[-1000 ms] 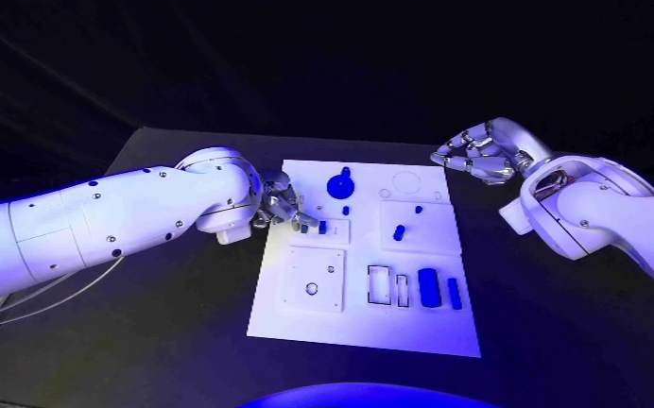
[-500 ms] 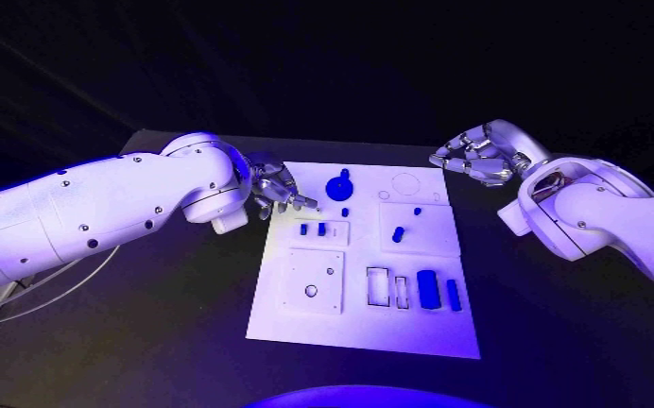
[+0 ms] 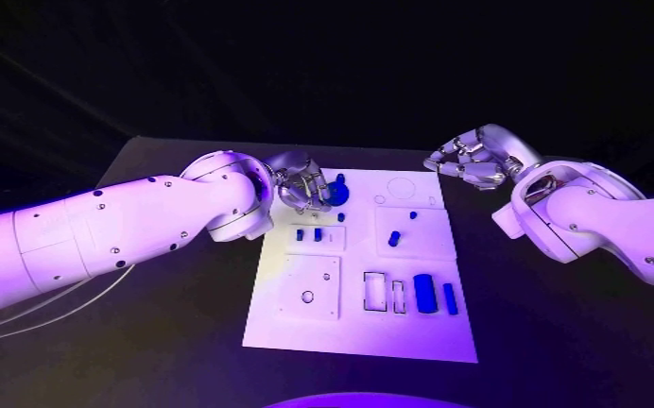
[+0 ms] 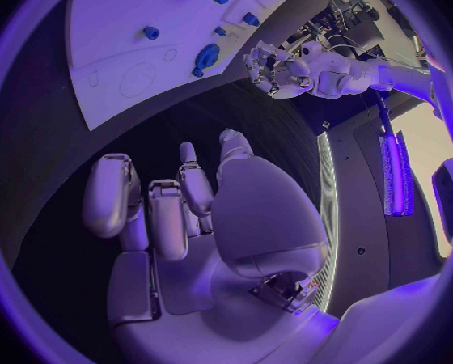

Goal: Assemble the parts on the task board

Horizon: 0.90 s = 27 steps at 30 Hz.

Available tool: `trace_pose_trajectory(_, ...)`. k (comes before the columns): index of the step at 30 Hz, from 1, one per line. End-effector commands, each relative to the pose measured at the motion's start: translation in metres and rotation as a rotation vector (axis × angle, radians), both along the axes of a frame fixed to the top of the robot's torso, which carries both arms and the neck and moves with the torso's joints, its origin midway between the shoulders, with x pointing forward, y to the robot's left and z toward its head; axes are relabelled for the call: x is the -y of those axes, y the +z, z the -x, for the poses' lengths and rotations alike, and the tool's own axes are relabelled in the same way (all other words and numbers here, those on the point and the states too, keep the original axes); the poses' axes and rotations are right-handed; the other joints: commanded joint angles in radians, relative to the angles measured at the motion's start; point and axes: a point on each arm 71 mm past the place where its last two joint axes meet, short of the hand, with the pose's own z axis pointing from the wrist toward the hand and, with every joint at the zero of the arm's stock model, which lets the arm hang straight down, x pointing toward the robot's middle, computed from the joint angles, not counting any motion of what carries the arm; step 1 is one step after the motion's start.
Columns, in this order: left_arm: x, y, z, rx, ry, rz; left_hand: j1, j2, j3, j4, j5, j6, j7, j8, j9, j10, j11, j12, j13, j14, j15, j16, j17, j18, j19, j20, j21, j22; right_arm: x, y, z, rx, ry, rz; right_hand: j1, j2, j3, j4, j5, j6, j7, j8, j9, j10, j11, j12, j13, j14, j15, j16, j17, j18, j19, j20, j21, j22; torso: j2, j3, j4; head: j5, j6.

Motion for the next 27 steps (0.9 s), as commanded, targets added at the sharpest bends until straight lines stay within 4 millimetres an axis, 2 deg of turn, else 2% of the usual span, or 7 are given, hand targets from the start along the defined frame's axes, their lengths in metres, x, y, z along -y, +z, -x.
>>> trace_pose_trajectory(1, 0.012, 0.01, 0.0, 0.26, -0.126, -0.021, 0.015, -0.01, 0.012, -0.002, 0.003, 0.01, -0.008, -0.038, -0.029, -0.006, 0.003, -0.042, -0.045, 0.012, 0.002, 0.001, -0.013, 0.013, 0.017, 0.0, -0.007, -0.007, -0.001, 0.0, 0.0, 0.011, 0.01, 0.001, 0.005, 0.004, -0.004, -0.002, 0.004, -0.005, -0.002, 0.003, 0.001, -0.007, -0.001, -0.006, -0.001, 0.065, -0.007, -0.006, 0.109, 0.015, -0.004, 0.0, -0.005, 0.022, 0.0, 0.0007, 0.0001, -0.006, 0.003)
trace_pose_trajectory(5, 0.024, 0.001, 0.0, 0.302, -0.18, -0.088, 0.019, -0.021, 0.019, -0.006, 0.002, 0.038, -0.013, -0.096, -0.071, -0.007, 0.01, -0.101, -0.113, 0.04, 0.004, 0.028, -0.025, 0.012, 0.047, -0.003, 0.0, -0.007, -0.002, 0.0, 0.0, 0.011, 0.012, 0.001, 0.005, 0.004, -0.004, -0.002, 0.004, -0.005, -0.002, 0.003, 0.001, -0.007, -0.001, -0.006, -0.001, 0.065, -0.007, -0.006, 0.109, 0.015, -0.004, 0.0, -0.005, 0.022, 0.0, 0.0011, 0.0012, -0.01, 0.003)
trace_pose_trajectory(7, 0.029, -0.004, 0.0, 0.316, -0.201, -0.127, 0.024, -0.024, 0.026, -0.015, 0.002, 0.061, -0.018, -0.128, -0.092, 0.009, 0.008, -0.121, -0.146, 0.06, 0.002, 0.071, -0.016, 0.012, 0.064, -0.007, 0.019, 0.003, -0.002, 0.0, 0.0, 0.01, 0.012, 0.001, 0.005, 0.004, -0.004, -0.002, 0.004, -0.005, -0.002, 0.003, 0.001, -0.007, -0.001, -0.006, -0.001, 0.065, -0.007, -0.006, 0.109, 0.015, -0.004, 0.0, -0.005, 0.022, 0.001, 0.0004, -0.001, -0.011, 0.004)
trace_pose_trajectory(10, 0.034, -0.01, -0.001, 0.32, -0.224, -0.176, 0.023, -0.027, 0.032, -0.022, 0.002, 0.081, -0.023, -0.15, -0.107, 0.021, 0.003, -0.137, -0.171, 0.119, -0.003, 0.187, 0.092, 0.013, 0.082, -0.013, 0.047, 0.018, -0.002, 0.0, 0.0, 0.008, 0.013, 0.001, 0.005, 0.004, -0.004, -0.002, 0.004, -0.005, -0.002, 0.003, 0.001, -0.007, -0.001, -0.006, -0.001, 0.065, -0.007, -0.006, 0.109, 0.015, -0.004, 0.0, -0.005, 0.022, 0.001, 0.0009, -0.0013, -0.012, 0.004)
trace_pose_trajectory(19, 0.044, -0.023, -0.002, 0.294, -0.258, -0.273, 0.012, -0.033, 0.037, -0.027, 0.001, 0.122, -0.028, -0.188, -0.129, 0.032, 0.001, -0.17, -0.216, 0.175, -0.006, 0.338, 0.22, 0.012, 0.092, -0.017, 0.1, 0.052, -0.002, 0.0, 0.0, 0.008, 0.015, 0.001, 0.006, 0.004, -0.004, -0.002, 0.004, -0.005, -0.002, 0.003, 0.001, -0.006, -0.001, -0.005, 0.0, 0.064, -0.007, -0.008, 0.107, 0.016, -0.005, 0.0, -0.008, 0.021, 0.0, 0.0011, -0.0019, -0.015, 0.001)
trace_pose_trajectory(27, 0.046, -0.027, -0.004, 0.276, -0.259, -0.302, 0.01, -0.032, 0.038, -0.028, 0.002, 0.133, -0.027, -0.202, -0.135, 0.041, 0.002, -0.178, -0.229, 0.185, -0.004, 0.376, 0.249, 0.012, 0.09, -0.016, 0.118, 0.063, -0.003, 0.0, 0.001, 0.008, 0.015, 0.0, 0.006, 0.004, -0.004, -0.002, 0.004, -0.005, -0.002, 0.003, 0.001, -0.006, -0.001, -0.005, 0.0, 0.064, -0.007, -0.008, 0.107, 0.016, -0.005, 0.0, -0.008, 0.021, 0.0, 0.0018, 0.0005, -0.017, 0.0)
